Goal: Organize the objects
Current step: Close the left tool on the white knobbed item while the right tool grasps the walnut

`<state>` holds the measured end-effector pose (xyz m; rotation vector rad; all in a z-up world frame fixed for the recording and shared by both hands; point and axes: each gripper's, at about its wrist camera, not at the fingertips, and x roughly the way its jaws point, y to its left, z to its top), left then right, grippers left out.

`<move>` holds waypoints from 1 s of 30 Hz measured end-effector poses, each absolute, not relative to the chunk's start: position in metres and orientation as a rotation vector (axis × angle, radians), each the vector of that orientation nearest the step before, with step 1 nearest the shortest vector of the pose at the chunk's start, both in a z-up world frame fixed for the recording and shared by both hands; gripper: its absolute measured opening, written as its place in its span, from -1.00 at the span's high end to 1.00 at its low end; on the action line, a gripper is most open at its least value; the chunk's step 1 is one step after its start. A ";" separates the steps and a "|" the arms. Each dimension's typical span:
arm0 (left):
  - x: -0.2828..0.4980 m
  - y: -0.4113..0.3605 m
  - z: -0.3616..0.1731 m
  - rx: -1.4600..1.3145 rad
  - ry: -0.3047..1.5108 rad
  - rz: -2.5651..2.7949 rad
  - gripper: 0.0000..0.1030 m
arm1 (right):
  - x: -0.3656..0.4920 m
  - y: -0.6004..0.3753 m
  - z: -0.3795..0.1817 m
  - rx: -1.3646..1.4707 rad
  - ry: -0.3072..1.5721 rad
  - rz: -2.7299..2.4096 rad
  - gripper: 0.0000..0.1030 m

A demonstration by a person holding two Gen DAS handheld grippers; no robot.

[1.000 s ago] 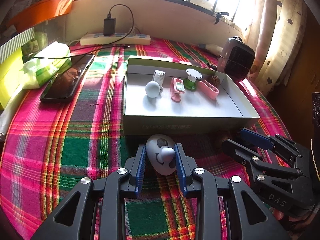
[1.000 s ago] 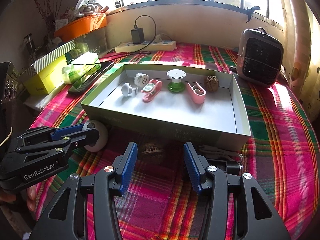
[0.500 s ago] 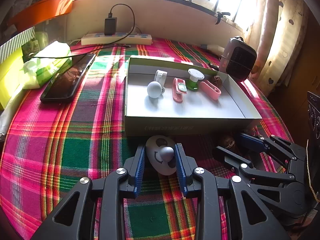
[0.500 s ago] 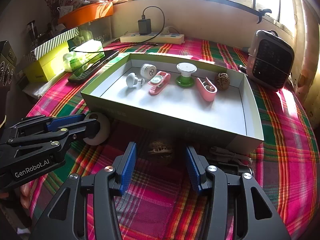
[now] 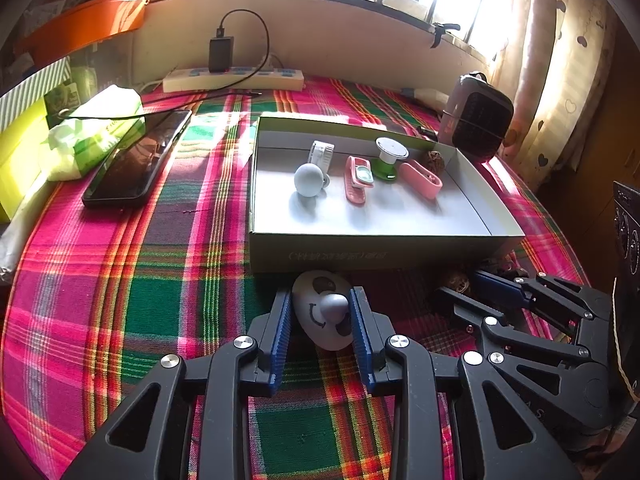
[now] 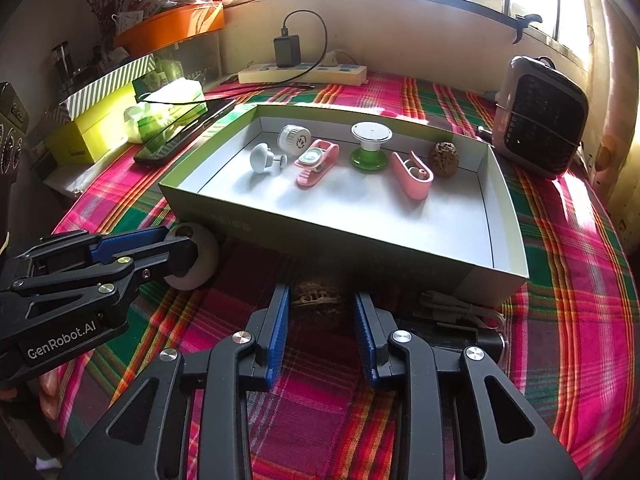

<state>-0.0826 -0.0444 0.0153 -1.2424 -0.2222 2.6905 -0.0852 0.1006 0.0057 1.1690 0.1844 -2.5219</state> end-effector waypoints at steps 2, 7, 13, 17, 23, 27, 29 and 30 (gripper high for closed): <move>-0.083 -0.044 0.016 -1.243 -0.211 2.693 0.48 | -0.085 0.100 0.006 1.168 0.183 -2.524 0.37; -0.081 -0.040 0.018 -1.240 -0.180 2.694 0.49 | -0.084 0.102 0.007 1.161 0.167 -2.526 0.37; -0.081 -0.037 0.019 -1.239 -0.167 2.692 0.49 | -0.082 0.104 0.008 1.148 0.154 -2.522 0.37; -0.079 -0.035 0.020 -1.236 -0.160 2.693 0.49 | -0.081 0.104 0.010 1.140 0.143 -2.523 0.37; -0.077 -0.033 0.023 -1.225 -0.154 2.694 0.49 | -0.080 0.107 0.012 1.127 0.124 -2.526 0.37; -0.075 -0.032 0.028 -1.205 -0.148 2.696 0.49 | -0.078 0.107 0.016 1.112 0.116 -2.527 0.37; -0.075 -0.031 0.031 -1.192 -0.148 2.697 0.49 | -0.077 0.107 0.019 1.103 0.105 -2.524 0.37; -0.075 -0.031 0.032 -1.187 -0.148 2.696 0.49 | -0.077 0.108 0.020 1.097 0.103 -2.525 0.37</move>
